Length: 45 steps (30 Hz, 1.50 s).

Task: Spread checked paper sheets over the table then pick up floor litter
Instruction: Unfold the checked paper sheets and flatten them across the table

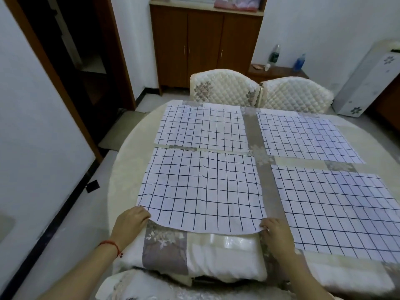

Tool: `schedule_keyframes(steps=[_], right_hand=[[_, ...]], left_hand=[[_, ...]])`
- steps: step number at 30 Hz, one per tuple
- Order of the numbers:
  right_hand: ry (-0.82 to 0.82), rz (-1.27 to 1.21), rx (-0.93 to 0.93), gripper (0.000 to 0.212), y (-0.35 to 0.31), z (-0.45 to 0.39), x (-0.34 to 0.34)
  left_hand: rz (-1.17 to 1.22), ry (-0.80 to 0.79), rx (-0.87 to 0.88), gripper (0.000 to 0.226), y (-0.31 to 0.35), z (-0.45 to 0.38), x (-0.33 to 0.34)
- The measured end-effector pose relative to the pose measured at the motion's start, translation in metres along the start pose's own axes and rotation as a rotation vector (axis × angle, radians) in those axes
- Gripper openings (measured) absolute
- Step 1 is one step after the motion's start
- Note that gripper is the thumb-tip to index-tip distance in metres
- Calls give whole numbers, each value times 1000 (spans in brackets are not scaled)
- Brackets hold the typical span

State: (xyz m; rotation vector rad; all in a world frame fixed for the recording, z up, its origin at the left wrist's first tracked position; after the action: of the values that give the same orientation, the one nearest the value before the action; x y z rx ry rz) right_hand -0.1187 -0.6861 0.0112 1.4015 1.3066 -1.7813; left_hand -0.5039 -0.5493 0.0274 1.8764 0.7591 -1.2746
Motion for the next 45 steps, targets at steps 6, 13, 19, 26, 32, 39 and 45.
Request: schedule_keyframes(steps=[6,13,19,26,32,39,45], right_hand=[[-34,76,-17,12,9,8,0],[-46,76,23,16,16,11,1],[62,-20,35,20,1,-1,0],[-73,-86,-57,43,-65,-44,39],[-163,53,-121,54,-89,-75,89],[-189,81,-54,56,-58,-69,100],[-169,76,-42,57,-59,-67,98]], left_hand=[[3,-45,18,28,0,9,8],[-14,-70,63,32,2,14,19],[18,0,46,33,1,22,25],[9,-7,56,32,60,-52,36],[-9,-334,-120,56,74,-102,119],[-83,-335,-179,69,56,-86,146],[-45,-304,-214,76,58,-83,141]])
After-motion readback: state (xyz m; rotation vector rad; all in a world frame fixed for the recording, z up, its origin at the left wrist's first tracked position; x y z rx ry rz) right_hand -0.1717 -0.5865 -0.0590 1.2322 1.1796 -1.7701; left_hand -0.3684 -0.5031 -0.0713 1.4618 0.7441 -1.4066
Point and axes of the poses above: each hand's wrist, its own z-axis away from the middle knuckle, its own x-axis out of the palm, y = z × x, the point moved 5 cm from there along -z, towards the middle knuckle, and after that the axes turned 1 degree about y, right-handed, at the moved point
